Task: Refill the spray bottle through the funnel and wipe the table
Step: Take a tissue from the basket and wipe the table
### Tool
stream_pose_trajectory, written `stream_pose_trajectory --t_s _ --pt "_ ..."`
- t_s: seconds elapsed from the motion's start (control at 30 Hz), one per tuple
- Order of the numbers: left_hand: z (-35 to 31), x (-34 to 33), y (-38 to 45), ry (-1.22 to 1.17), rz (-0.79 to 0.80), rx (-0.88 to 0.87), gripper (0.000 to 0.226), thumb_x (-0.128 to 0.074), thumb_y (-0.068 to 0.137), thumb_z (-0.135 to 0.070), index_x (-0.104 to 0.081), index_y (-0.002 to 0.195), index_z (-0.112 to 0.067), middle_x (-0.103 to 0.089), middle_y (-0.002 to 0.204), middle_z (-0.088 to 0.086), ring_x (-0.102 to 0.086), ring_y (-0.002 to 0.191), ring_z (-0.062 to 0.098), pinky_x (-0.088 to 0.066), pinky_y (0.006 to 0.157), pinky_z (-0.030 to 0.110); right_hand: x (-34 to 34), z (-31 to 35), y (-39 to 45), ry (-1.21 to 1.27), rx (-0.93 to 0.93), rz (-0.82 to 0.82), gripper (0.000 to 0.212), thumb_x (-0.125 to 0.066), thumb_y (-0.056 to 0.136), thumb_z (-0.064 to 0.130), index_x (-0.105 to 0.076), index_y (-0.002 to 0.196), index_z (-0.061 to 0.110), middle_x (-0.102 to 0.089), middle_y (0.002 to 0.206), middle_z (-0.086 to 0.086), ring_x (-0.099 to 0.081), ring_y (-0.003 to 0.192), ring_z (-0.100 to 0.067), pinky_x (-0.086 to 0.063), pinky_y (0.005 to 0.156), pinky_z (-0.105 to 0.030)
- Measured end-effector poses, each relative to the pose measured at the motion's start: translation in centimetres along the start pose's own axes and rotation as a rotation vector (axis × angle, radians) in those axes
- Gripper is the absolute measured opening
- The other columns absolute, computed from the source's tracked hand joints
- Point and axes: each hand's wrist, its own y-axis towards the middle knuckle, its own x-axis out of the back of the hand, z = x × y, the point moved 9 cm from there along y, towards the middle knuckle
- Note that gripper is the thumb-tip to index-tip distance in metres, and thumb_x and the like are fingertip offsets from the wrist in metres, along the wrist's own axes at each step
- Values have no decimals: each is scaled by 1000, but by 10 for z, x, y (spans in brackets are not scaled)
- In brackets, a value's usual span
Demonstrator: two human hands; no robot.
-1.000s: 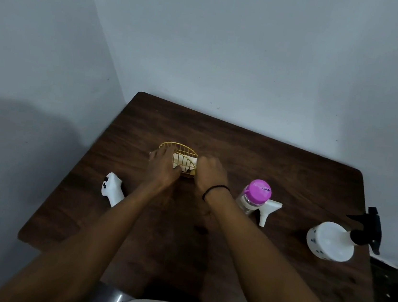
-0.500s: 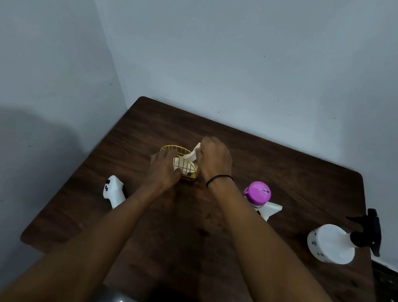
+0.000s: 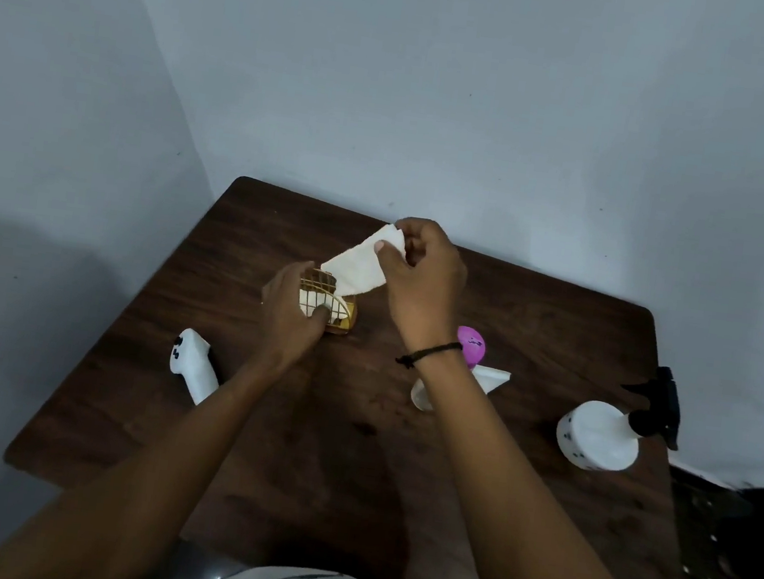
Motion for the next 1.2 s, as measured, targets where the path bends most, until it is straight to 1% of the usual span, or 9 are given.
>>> stream_pose_trajectory --t_s 0.1,0.23,0.43,0.6,0.77,0.93,1.0,1.1,1.2 --pt "-24 -6 -30 -434 137 10 63 -65 82 -1 -46 141 -13 -56 139 8 -56 127 20 -51 103 31 32 -4 -28 124 -64 -29 17 -72 84 13 -69 98 22 -70 91 12 -67 83 -4 -54 70 -18" --pt "-33 -36 -83 -899 346 227 63 -53 82 -12 -40 143 -7 -61 133 23 -62 119 35 -51 97 45 70 -34 -74 272 -190 -64 13 -73 85 10 -70 96 16 -73 92 4 -70 87 -13 -58 74 -33" --pt "-28 -115 -165 -933 638 665 53 -62 88 -27 -48 138 -17 -64 119 15 -69 100 29 -59 84 42 111 -104 -145 426 -436 -76 10 -71 88 7 -70 97 10 -76 94 -9 -71 89 -25 -57 78 -41" --pt "-40 -168 -210 -894 789 848 25 -53 97 -12 -59 120 -14 -69 107 14 -70 88 27 -60 74 36 142 -155 -184 509 -595 -167 6 -67 90 3 -67 96 4 -73 83 -5 -67 77 -15 -55 64 -31" --pt "-42 -195 -196 -728 626 738 25 -59 91 3 -61 111 -12 -67 103 9 -66 88 20 -56 71 30 174 -199 -211 561 -716 -291 4 -65 91 3 -66 94 6 -72 89 -6 -70 79 -18 -59 64 -32" --pt "-65 -226 -178 -420 639 393 32 -63 87 5 -59 116 -10 -66 100 5 -64 86 15 -54 72 32 195 -244 -252 405 -860 -339 7 -66 90 2 -62 90 7 -65 93 -17 -62 82 -24 -54 71 -41" --pt "-70 -234 -176 -226 652 241 35 -66 85 4 -60 118 -6 -63 104 4 -60 95 16 -51 79 30 205 -252 -266 110 -838 -256 11 -69 86 5 -59 89 8 -64 94 -16 -59 83 -22 -52 75 -41" --pt "-74 -235 -173 37 636 13 37 -69 84 -2 -62 120 -5 -63 116 7 -59 105 17 -49 89 29 208 -239 -266 -522 -561 -33 11 -66 85 12 -59 93 10 -57 98 -8 -51 88 -21 -40 70 -30" --pt "-81 -224 -171 189 576 -166 28 -67 86 -9 -65 114 -10 -64 112 6 -61 102 20 -52 90 39 196 -229 -248 -741 -334 106 31 -58 88 7 -65 118 8 -60 112 -14 -56 99 -31 -46 80 -36"
